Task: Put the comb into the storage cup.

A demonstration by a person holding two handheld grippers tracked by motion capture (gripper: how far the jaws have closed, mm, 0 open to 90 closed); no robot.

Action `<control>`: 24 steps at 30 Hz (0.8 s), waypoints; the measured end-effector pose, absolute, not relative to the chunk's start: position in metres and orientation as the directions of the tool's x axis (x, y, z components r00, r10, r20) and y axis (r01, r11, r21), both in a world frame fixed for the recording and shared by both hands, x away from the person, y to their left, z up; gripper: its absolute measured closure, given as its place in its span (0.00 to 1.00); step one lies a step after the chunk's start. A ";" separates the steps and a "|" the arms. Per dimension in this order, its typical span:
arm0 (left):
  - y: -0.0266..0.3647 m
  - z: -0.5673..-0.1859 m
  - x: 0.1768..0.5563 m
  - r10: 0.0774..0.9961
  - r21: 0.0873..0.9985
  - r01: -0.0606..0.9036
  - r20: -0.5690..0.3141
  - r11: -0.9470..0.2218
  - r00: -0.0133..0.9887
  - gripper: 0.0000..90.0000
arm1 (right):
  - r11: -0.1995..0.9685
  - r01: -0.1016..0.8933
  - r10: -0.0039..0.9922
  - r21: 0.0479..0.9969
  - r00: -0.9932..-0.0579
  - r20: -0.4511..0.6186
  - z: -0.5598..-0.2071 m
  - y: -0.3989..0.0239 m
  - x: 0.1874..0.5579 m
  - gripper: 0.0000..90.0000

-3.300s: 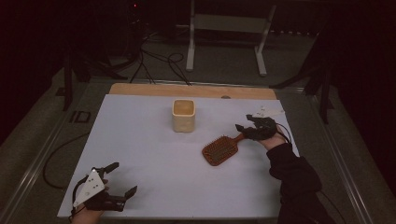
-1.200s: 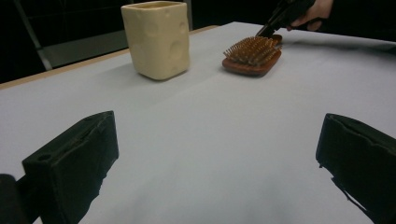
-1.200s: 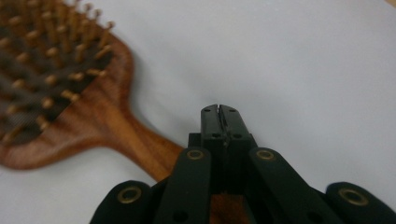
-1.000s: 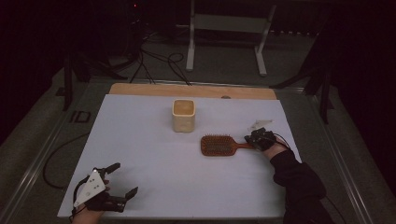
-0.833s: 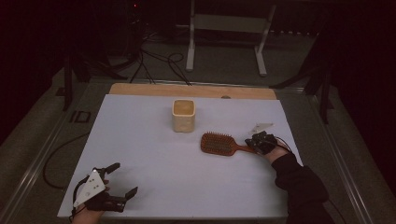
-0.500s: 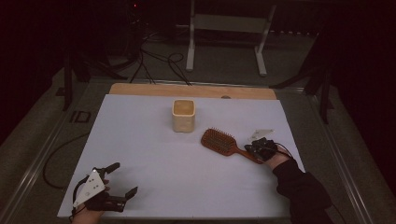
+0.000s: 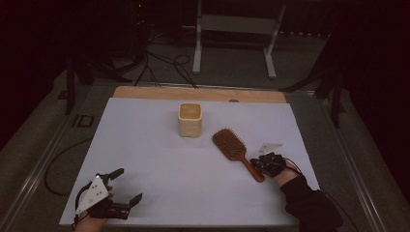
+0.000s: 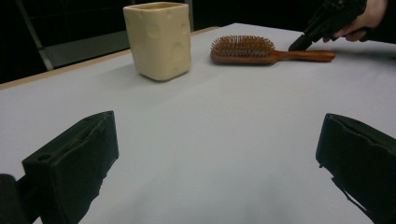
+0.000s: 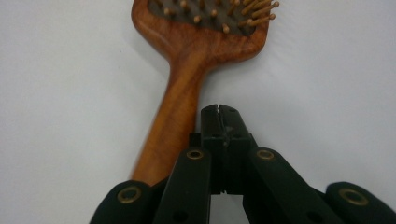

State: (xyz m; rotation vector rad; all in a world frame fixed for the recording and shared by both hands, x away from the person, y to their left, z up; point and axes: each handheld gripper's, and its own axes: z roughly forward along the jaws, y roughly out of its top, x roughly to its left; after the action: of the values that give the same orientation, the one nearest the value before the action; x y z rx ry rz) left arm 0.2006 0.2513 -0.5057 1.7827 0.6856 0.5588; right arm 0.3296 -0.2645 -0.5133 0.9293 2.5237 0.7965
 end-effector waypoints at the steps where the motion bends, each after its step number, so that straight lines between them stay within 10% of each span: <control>1: 0.251 -0.506 0.201 0.691 0.954 0.179 0.038 -0.240 0.722 0.00 | 0.624 0.489 0.677 0.610 -0.728 -0.109 -0.514 -0.264 0.328 1.00; 24: 0.250 -0.506 0.200 0.689 0.952 0.179 0.043 -0.248 0.724 0.00 | 0.565 0.495 0.727 0.660 -0.677 -0.115 -0.486 -0.269 0.319 1.00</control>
State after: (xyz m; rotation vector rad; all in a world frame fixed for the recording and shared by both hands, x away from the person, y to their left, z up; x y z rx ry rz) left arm 0.2003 0.2503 -0.5062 1.7912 0.6840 0.5588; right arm 0.3193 -0.2688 -0.4860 0.9938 2.4262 0.8534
